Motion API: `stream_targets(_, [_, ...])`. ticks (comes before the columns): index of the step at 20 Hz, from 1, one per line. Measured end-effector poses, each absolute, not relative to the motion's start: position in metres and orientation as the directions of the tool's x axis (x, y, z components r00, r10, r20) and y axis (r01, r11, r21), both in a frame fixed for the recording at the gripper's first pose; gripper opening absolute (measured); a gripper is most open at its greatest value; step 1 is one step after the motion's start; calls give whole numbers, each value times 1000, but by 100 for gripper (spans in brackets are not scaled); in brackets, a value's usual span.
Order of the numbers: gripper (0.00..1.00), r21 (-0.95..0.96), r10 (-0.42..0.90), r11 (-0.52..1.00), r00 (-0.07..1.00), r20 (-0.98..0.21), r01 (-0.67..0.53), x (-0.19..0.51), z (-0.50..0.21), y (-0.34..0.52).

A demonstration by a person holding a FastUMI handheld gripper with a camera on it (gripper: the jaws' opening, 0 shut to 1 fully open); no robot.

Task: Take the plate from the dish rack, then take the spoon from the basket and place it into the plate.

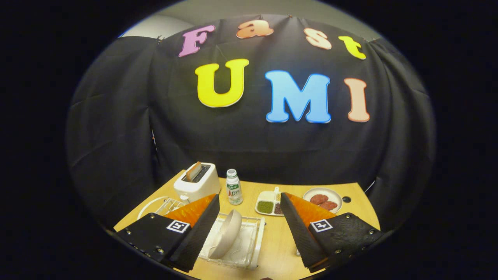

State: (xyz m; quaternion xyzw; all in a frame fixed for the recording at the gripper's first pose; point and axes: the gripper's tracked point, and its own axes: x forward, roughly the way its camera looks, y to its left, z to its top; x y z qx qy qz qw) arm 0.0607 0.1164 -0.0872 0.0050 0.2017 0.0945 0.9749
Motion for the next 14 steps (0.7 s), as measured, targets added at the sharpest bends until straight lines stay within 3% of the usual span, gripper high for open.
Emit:
stream_targets(7, [97, 208, 211, 974, 696, -687, -90, 77, -172, 139])
stream_targets(14, [97, 235, 209, 972, 538, -817, -19, 88, -237, 159])
